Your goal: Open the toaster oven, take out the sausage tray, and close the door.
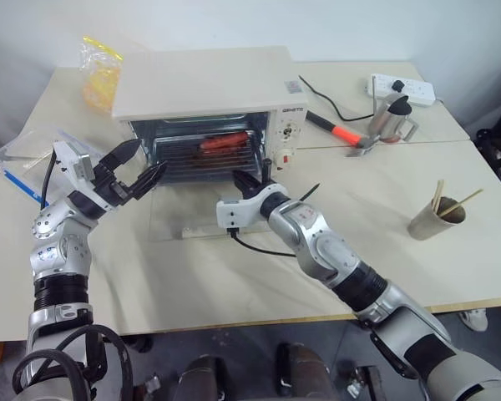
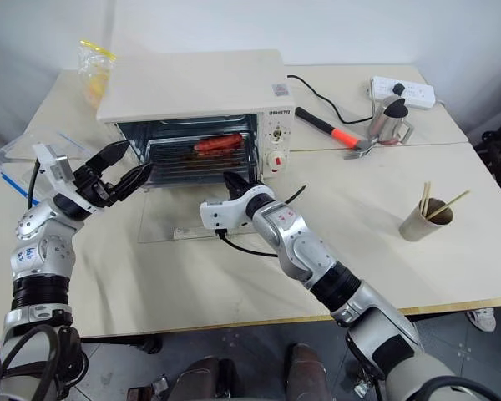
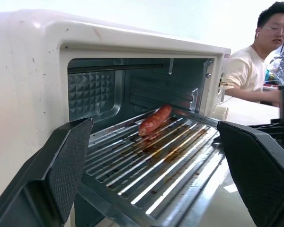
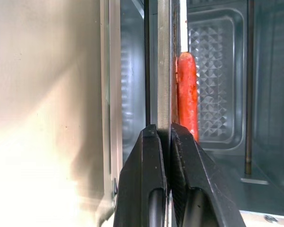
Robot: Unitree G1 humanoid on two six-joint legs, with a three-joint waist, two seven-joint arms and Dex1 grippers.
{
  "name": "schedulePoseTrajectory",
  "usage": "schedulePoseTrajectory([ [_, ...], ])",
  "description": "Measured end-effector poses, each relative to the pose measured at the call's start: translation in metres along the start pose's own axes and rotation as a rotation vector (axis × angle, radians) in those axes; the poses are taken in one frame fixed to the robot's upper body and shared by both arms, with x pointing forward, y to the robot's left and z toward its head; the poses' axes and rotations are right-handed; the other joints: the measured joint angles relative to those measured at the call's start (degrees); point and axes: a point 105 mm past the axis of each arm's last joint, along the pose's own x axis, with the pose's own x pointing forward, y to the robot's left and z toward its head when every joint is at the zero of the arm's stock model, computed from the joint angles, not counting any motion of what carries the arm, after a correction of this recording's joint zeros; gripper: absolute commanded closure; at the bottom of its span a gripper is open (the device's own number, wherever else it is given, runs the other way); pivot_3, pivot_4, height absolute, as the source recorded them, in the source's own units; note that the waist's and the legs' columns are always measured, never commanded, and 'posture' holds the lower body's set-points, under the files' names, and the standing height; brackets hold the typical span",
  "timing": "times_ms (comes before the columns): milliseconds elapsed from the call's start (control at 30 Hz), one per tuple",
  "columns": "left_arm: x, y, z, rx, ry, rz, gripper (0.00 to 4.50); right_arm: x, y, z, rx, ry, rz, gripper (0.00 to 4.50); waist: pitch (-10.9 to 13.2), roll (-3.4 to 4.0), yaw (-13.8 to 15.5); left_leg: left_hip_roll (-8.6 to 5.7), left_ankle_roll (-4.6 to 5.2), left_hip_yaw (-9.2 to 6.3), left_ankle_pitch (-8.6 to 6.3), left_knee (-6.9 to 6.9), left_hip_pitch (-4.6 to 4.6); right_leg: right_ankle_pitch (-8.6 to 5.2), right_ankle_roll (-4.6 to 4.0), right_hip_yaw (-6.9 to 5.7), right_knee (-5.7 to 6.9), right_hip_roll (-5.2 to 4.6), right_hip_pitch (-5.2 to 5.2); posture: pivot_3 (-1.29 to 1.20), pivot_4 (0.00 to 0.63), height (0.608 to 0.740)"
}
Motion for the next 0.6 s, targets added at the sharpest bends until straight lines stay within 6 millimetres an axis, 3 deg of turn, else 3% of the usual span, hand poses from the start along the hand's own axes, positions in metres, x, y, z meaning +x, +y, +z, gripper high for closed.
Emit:
schedulePoseTrajectory([
  [500, -0.001, 0.003, 0.001, 0.000, 0.015, -0.011, 0.00, -0.023, 0.008, 0.002, -0.008, -0.043, 0.010, 4.49, 0.00, -0.01, 0.11, -0.01, 0.00, 0.00, 0.00, 0.01, 0.01, 0.00, 0.00, 0.00, 0.00, 0.00, 0.01, 0.00, 0.150, 0.740],
  [600, -0.001, 0.004, 0.000, -0.002, 0.016, -0.008, 0.00, -0.027, 0.000, 0.004, -0.025, -0.064, -0.020, 4.49, 0.00, -0.02, 0.09, -0.01, 0.00, 0.00, 0.00, 0.02, 0.04, 0.00, 0.00, 0.01, 0.00, 0.00, 0.02, 0.00, 0.150, 0.740],
])
